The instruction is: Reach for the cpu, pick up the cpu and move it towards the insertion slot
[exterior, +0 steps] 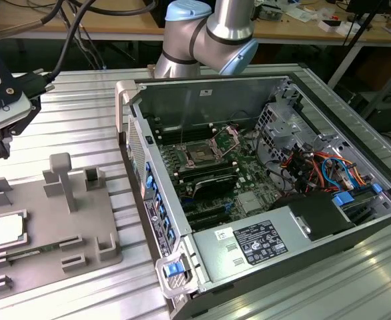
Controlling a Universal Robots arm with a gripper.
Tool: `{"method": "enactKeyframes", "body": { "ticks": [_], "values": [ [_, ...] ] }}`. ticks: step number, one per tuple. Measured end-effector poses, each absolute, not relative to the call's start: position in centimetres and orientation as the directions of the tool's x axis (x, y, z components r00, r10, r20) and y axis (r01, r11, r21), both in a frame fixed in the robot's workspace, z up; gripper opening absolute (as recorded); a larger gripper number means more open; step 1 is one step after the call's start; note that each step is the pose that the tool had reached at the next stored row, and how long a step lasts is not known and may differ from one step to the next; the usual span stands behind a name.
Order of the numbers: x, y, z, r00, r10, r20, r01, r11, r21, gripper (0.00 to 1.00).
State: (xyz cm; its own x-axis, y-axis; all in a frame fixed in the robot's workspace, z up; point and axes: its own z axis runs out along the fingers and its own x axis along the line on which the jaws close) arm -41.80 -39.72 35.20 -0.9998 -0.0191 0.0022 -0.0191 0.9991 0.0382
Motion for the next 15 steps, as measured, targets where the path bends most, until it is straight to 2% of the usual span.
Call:
{"method": "enactKeyframes", "body": {
  "ticks": [15],
  "values": [
    [-42.23,-39.78,35.2,-1.0,-0.019,0.002,-0.019,0.999,0.038,0.11]
  ]
}}
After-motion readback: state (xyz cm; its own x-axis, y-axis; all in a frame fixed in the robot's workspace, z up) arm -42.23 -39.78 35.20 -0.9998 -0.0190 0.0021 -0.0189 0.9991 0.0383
